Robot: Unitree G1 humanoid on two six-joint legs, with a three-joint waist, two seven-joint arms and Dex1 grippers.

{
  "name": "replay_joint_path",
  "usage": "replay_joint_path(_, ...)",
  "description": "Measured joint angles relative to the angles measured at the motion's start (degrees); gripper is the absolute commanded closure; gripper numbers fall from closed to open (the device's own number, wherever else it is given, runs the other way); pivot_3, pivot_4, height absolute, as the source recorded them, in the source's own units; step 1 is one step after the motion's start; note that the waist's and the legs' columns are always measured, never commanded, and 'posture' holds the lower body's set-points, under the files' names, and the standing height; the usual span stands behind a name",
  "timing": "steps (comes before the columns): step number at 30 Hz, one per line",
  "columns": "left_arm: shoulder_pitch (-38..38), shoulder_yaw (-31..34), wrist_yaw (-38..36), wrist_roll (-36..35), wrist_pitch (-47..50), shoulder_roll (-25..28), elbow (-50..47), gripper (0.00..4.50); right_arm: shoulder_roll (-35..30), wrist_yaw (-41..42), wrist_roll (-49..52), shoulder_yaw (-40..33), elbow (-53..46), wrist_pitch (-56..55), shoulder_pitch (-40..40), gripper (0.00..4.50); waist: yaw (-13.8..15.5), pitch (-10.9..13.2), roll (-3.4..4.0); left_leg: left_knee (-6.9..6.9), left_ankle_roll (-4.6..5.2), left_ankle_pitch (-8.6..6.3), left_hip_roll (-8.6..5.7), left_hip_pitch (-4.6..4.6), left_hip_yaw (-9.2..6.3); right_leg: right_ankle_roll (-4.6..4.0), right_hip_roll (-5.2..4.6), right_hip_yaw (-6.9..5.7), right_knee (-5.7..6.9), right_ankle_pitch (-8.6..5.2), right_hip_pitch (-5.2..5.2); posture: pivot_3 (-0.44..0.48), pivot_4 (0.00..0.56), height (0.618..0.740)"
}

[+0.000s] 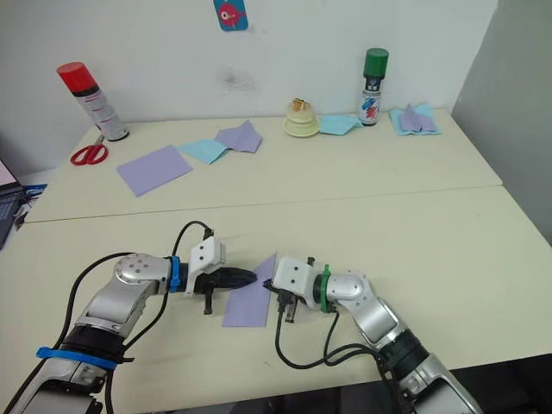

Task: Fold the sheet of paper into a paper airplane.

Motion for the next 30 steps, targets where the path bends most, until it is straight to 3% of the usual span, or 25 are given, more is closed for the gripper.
replay_joint_path(16, 1.56, -0.09, 0.52, 0.54, -0.17, -0.44, 0.99, 4.47, 3.29, -7.5, -0.87, -4.08, 16.58, -1.76, -6.13, 4.5, 0.06, -0.87, 0.53, -0.12, 0.24, -0.14, -0.04, 0.96, 0.0, 0.05, 0.0, 0.03, -0.12, 0.0, 0.76, 0.0, 0.15, 0.74)
replay_joint_path(30, 0.48, -0.5, 0.28, 0.58, 0.77, -1.3, 2.31, 4.47, 3.88, -6.24, 0.0, -5.98, 15.48, -6.07, -5.42, 4.5, 0.35, -1.08, 0.61, -0.12, 0.24, -0.14, -0.04, 0.91, -0.05, 0.05, 0.0, 0.02, -0.11, 0.0, 0.8, 0.0, 0.15, 0.74)
